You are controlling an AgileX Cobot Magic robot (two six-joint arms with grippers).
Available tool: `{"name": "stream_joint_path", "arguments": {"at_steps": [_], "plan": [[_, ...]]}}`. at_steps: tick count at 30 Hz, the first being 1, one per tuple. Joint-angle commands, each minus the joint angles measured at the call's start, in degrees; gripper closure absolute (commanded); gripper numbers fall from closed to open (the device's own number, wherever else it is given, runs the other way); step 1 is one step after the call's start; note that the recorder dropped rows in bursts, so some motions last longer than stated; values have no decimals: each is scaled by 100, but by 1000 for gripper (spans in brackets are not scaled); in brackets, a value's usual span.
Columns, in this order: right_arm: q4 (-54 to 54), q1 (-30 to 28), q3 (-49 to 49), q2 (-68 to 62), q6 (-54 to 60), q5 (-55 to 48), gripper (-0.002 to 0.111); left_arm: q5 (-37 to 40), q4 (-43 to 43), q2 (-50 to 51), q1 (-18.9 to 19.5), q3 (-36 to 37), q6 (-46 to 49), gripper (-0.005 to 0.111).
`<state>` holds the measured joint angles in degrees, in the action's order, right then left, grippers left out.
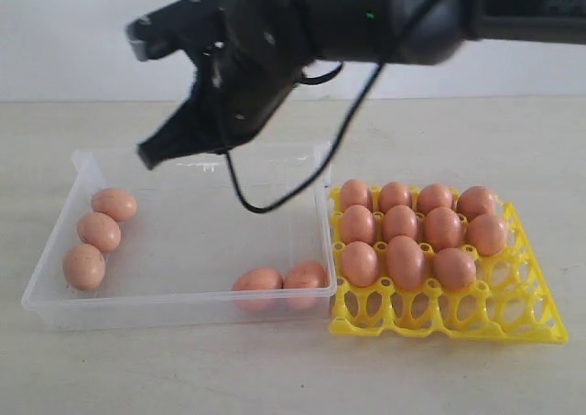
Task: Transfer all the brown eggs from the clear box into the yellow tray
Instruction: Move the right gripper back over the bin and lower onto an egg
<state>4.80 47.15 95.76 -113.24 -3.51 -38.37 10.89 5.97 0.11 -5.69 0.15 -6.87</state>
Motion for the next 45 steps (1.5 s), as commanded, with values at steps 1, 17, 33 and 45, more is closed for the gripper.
{"name": "stream_joint_path", "arguments": {"at_steps": [1,17,33,45], "plan": [[-1971,26,1814,-1040,1285,-1437,109,-157,-67,-11,-19,-15,26,111],[-3152,177,3894,-3150,1175,-2203,46,258,-107,-11,-19,-15,26,111],[-3041,267,3894,-3542,351,-1491,42,590,-107,-11,-19,-15,26,111],[-2984,267,3894,-3824,246,-1207,68,-108,-363,-11,-19,-15,26,111]]}}
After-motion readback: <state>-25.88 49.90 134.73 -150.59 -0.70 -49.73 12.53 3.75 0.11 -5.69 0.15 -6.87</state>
